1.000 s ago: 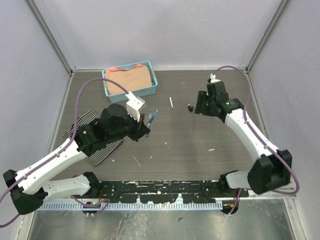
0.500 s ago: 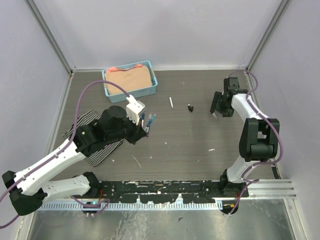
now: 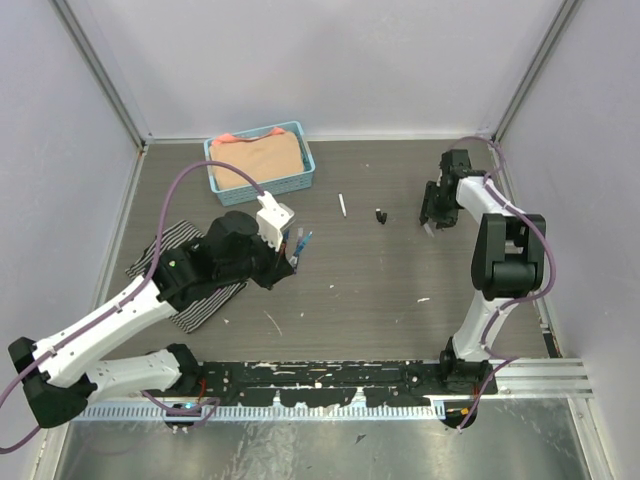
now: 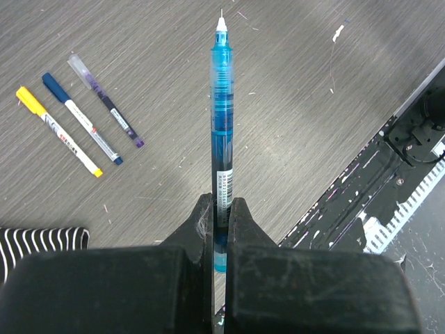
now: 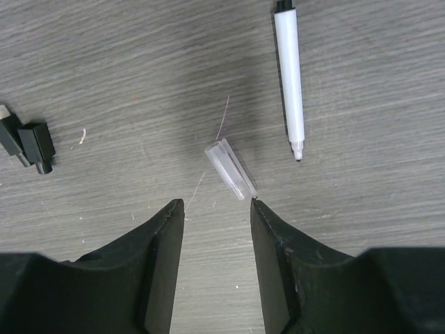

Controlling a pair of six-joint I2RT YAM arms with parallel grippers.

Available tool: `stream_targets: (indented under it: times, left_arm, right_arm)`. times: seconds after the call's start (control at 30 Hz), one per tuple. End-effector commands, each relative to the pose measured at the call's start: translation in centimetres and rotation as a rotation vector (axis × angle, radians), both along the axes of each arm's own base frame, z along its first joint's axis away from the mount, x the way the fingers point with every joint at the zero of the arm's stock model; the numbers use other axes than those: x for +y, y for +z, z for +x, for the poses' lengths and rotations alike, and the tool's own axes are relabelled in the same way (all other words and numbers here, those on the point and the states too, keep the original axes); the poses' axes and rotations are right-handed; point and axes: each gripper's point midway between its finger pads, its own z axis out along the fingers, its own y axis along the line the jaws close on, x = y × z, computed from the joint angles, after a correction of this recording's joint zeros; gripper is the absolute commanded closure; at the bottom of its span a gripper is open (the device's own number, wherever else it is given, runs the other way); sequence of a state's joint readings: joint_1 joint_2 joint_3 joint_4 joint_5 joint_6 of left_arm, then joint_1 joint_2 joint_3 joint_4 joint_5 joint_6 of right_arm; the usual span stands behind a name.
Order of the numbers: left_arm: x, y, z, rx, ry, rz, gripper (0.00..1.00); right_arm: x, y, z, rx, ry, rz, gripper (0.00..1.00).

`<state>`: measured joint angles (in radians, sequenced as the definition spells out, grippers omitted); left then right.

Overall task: Insert the pens into the pen caps
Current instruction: Move the pen cap to the center of the board.

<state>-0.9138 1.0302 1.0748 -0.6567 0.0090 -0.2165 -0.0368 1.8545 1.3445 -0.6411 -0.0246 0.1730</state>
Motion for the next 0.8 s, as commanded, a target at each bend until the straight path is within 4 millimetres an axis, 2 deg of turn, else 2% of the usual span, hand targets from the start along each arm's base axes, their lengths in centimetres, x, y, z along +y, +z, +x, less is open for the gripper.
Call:
stream_targets:
  times: [0.0, 0.17, 0.33, 0.77]
  left_arm:
    - [-0.2, 1.4, 0.3, -0.024, -0.001, -0.020, 1.00]
    - [-0.3, 1.3, 0.4, -0.022, -0.001, -0.017, 1.00]
    - [-0.3, 1.1, 0.4, -0.018, 0.000, -0.013, 1.00]
    - [-0.6, 1.1, 0.5, -0.014, -0.003, -0.015, 1.00]
  right_arm:
    - [-0.6, 1.1, 2.1, -0.046, 0.006, -0.021, 0.52]
    - [-1.2, 0.1, 2.0, -0.007, 0.001, -0.055, 0.53]
    - [-0.8, -0.7, 1.8, 0.019, 0.025, -0.037, 0.54]
    - [-1.4, -2.2, 1.9, 0.060, 0.021, -0.066, 0.58]
